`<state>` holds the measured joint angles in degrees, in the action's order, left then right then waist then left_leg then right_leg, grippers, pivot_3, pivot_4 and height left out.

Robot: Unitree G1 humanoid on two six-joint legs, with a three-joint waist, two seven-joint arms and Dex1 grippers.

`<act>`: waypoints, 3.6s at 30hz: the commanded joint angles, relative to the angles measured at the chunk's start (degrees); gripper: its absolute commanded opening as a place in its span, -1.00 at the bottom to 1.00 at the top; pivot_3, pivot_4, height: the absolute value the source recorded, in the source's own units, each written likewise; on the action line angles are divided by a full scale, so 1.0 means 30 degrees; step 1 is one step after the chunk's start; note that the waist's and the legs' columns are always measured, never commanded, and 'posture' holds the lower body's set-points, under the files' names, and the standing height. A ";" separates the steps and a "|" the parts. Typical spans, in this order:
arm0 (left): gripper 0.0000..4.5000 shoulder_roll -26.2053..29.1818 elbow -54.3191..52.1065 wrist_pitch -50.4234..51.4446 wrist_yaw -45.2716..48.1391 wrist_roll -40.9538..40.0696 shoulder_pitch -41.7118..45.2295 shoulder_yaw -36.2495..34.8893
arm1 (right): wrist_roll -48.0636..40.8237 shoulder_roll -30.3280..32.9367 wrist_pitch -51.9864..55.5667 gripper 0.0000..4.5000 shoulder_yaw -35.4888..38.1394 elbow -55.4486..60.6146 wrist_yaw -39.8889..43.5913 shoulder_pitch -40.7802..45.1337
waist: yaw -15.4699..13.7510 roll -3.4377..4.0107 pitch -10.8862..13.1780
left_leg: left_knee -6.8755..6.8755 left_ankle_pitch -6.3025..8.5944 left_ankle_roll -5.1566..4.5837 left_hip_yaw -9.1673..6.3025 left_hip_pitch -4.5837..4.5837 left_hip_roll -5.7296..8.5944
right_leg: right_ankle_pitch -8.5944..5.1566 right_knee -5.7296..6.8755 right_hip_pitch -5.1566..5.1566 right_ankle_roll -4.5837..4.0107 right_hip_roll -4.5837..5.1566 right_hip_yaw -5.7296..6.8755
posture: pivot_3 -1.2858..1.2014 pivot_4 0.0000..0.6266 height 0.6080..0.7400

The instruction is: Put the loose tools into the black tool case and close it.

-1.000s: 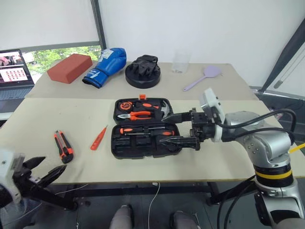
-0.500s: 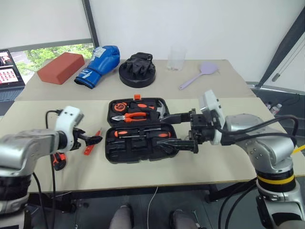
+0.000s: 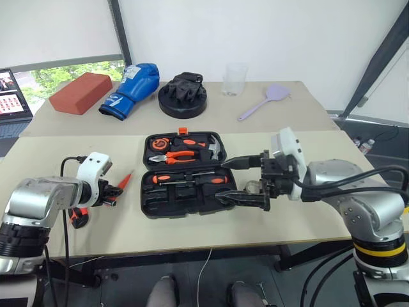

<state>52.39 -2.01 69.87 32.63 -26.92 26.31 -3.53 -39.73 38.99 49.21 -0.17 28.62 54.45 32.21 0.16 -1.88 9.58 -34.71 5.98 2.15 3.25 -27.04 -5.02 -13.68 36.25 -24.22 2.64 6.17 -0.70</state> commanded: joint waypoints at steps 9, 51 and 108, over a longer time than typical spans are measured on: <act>-0.81 0.4486 -0.2335 -1.0436 1.0835 0.0845 0.1201 0.1865 | 0.1593 0.1544 -0.2192 1.00 0.0044 -0.0094 0.0124 -0.1373 | -0.0345 -0.0019 0.0014 | 0.0000 0.0012 0.0022 0.0028 -0.0080 0.0001 | 0.0005 -0.0059 -0.0072 -0.0011 0.0025 0.0021 | 0.03 -0.52 0.93; 0.48 -0.3666 0.7316 -1.3998 1.9875 0.6253 1.0809 0.8371 | 0.0460 0.0837 -0.1910 1.00 0.1241 0.2097 -0.3822 -0.3977 | -0.0266 0.0215 0.0193 | -0.0097 -0.0323 -0.0371 -0.1063 -0.0347 0.0597 | -0.0393 0.0275 0.0364 0.0306 0.0395 0.0852 | 0.03 -0.52 0.93; -0.99 -0.5845 1.0405 -2.4022 1.2663 0.7916 0.3977 0.5012 | 0.0859 0.0092 -0.2286 1.00 0.0171 0.0751 -0.3187 -0.3200 | -0.0402 0.0297 0.0120 | -0.0083 -0.0234 -0.0203 -0.1031 -0.0055 0.0588 | -0.0393 0.0188 0.0581 0.0207 0.0387 0.0825 | 0.03 -0.52 0.93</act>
<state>33.48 30.51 -7.66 69.37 -2.16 40.13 12.11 -37.15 39.66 44.10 0.11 30.04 44.60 21.49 -1.05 -0.99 9.94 -34.96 5.28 1.54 0.15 -27.21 -3.26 -14.86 36.81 -22.47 3.26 7.33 1.77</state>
